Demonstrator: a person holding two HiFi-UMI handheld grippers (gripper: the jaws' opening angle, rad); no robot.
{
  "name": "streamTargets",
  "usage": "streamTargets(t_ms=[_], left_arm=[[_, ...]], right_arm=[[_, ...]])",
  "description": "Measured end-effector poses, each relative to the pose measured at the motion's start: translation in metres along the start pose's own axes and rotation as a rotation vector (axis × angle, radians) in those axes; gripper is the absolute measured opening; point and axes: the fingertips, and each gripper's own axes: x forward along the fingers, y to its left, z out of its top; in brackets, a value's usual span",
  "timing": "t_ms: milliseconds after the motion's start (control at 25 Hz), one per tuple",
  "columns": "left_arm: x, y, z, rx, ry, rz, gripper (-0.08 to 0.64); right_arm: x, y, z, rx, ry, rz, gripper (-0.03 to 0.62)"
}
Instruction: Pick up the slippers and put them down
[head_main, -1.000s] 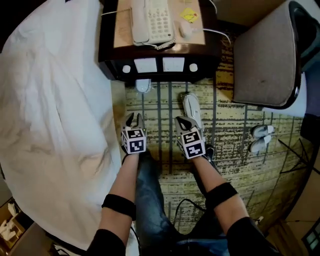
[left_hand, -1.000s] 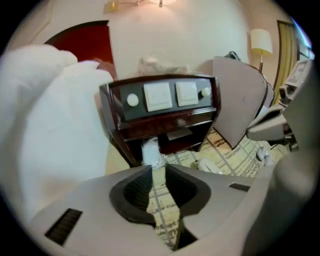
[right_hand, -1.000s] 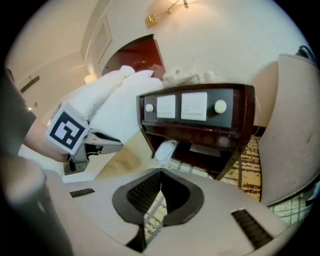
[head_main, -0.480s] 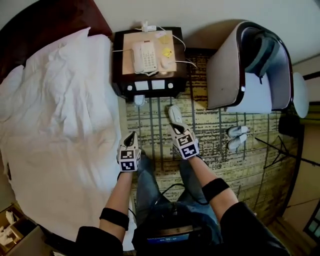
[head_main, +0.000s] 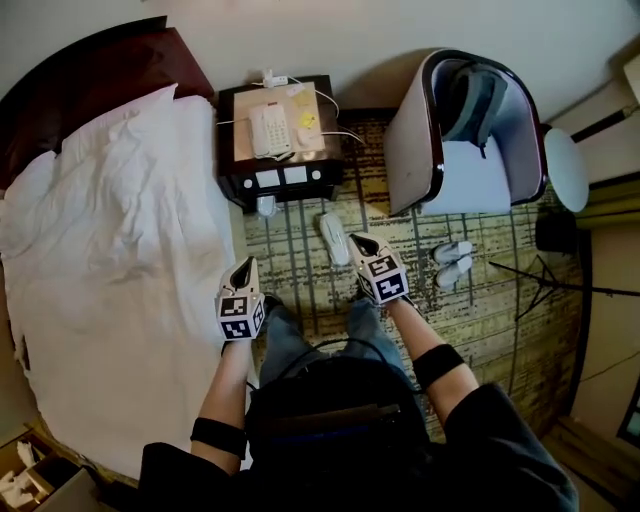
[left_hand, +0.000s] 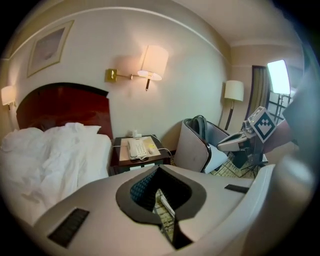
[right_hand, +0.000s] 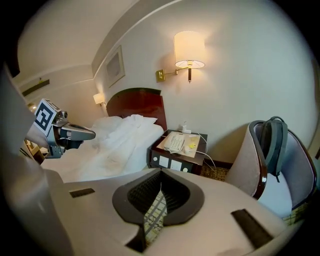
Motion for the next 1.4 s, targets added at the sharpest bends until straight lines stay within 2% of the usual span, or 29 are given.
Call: streamTargets(t_ms=[200, 320, 640, 960, 1400], left_arm=[[-0.02, -0.014, 0.018, 0.005, -0.035, -0.027, -0.011], [-0.024, -0.019, 0.016, -0.024, -0.04, -0.037, -0.011], [-0.032, -0.024, 0.01, -0.037, -0.05, -0.047, -0.011], [-0.028, -0.025, 0.016, 0.025, -0.054, -0.05, -0.009], [-0.007, -0.028, 0.027, 0.078, -0.034, -0.112, -0.009]], right_arm=[[-0.03, 0.007, 0.008, -0.001, -0.027, -0.005, 0.002], [-0.039, 0.011, 0.002, -0.009, -0.024, -0.01, 0.002], [-0.047, 0.014, -0.015, 0.016, 0.003, -0.014, 0.002], [-0.042, 0.013, -0.019, 0.022, 0.01, -0.019, 0.003], [-0.026, 0.009, -0.027, 0.065, 0.026, -0.05, 0.031]])
